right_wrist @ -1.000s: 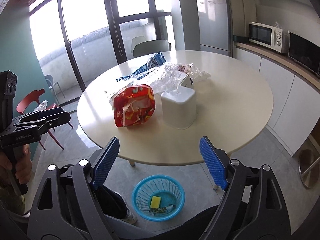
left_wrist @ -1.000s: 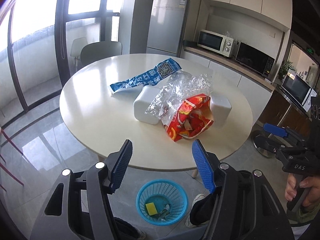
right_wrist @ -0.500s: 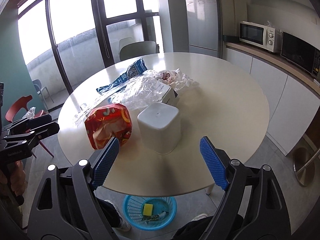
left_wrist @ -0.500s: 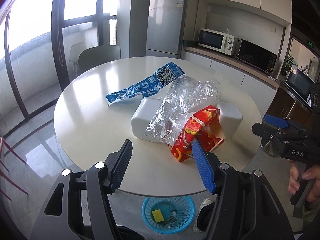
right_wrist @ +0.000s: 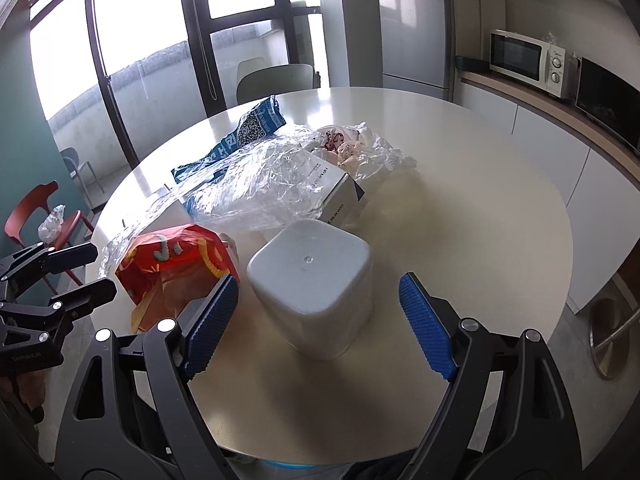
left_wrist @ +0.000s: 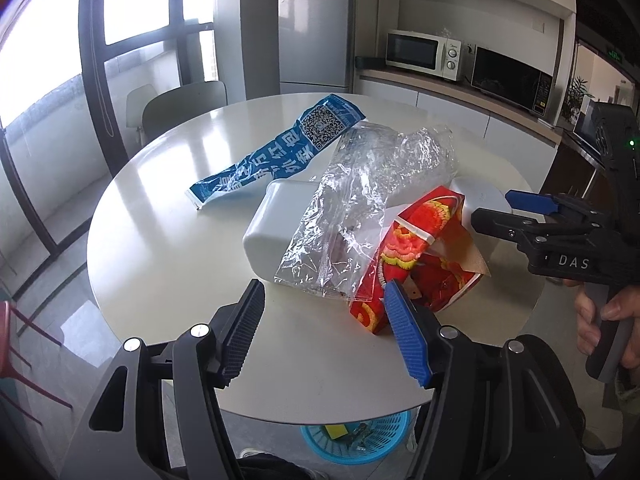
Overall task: Collect trash
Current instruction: 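Grasp the white plastic container with the right tool while the left tool grasps a clear plastic sheet, then carry the container and plastic sheet down over the blue wastebasket with both tools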
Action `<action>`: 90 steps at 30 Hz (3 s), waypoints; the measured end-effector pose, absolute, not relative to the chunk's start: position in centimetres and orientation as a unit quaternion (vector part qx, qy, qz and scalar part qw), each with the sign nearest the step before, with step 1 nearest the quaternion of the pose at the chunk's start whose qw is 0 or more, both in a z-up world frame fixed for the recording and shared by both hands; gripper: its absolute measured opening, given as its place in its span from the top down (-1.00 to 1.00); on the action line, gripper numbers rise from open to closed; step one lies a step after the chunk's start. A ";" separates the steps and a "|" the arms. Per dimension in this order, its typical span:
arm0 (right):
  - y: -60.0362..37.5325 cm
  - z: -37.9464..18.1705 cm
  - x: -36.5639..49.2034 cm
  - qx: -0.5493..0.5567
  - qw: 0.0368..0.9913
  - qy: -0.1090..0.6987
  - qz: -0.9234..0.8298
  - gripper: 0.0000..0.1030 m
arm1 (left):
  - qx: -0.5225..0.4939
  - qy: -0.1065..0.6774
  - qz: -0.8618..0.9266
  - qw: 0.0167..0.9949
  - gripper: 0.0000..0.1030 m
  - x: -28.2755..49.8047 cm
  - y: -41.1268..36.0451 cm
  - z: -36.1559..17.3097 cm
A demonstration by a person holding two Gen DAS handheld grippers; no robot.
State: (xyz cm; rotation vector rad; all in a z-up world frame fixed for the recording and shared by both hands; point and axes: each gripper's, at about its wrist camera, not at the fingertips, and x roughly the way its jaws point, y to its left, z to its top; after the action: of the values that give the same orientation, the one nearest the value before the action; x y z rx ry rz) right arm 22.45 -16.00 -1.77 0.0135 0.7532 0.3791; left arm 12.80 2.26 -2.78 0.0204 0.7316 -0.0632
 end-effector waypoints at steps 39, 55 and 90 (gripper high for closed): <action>-18.0 1.3 16.3 0.018 0.916 0.335 0.221 -0.26 | -0.020 0.309 -0.026 0.950 0.97 6.6 3.0 1.9; -19.9 1.7 8.5 0.030 0.907 0.342 0.243 -0.26 | -0.013 0.353 -0.045 0.934 0.97 -1.7 1.5 -0.3; -17.7 -15.1 9.8 0.005 0.850 0.491 0.194 -0.26 | -0.046 0.538 -0.062 0.840 0.97 2.9 2.1 -17.3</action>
State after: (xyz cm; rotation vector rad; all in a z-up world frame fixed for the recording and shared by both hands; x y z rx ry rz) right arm 9.75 -17.72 -15.14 0.0103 1.0334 0.4079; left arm 2.88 2.15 -17.33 -0.0963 1.1367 -0.1304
